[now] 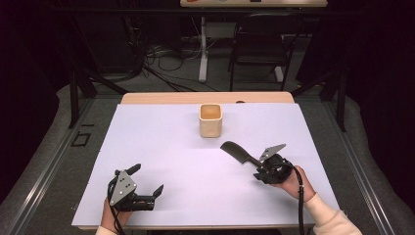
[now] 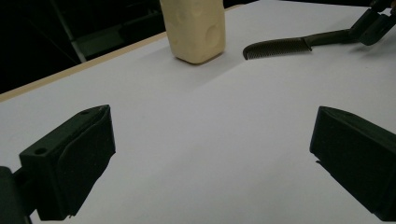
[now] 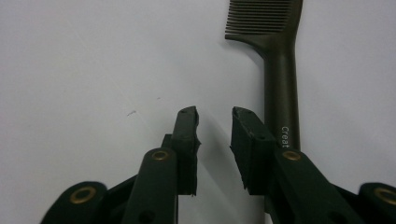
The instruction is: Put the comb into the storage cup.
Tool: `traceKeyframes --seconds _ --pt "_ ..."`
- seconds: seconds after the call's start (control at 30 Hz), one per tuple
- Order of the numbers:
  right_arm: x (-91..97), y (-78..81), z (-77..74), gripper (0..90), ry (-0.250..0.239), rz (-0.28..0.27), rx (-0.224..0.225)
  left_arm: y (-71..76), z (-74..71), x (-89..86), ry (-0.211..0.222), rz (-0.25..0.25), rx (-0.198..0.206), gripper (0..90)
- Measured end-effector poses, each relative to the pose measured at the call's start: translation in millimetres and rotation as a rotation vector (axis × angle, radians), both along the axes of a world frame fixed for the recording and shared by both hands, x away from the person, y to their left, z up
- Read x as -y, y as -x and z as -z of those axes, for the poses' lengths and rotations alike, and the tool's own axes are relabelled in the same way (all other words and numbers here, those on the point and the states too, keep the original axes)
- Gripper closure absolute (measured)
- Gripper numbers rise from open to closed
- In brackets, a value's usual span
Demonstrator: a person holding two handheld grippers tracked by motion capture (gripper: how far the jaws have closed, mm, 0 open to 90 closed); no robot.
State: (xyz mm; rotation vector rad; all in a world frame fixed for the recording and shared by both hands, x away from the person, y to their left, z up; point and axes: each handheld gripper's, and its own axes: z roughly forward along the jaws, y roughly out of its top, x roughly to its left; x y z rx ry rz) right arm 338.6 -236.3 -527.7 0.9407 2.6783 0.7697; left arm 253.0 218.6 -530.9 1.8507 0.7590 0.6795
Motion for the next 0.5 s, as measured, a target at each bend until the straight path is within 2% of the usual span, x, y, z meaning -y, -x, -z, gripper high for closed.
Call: traceKeyframes --seconds 0.13,0.3,0.43,0.5 --pt "-1.0 0.3 -3.4 61.1 -0.004 0.004 0.008 0.0 -0.1 0.0 -0.001 0.000 0.001 0.1" --pt "-1.0 -0.7 -6.4 50.4 -0.001 0.004 -0.008 0.1 -0.2 0.0 0.000 0.001 0.002 0.1" --pt "-0.8 -0.7 -11.2 38.5 -0.001 0.007 -0.004 0.7 -0.7 0.2 -0.002 -0.001 0.006 0.1" --pt "-0.1 -1.6 -13.3 29.8 -0.008 0.008 0.003 1.0 -0.8 0.2 0.000 0.001 0.006 0.1"
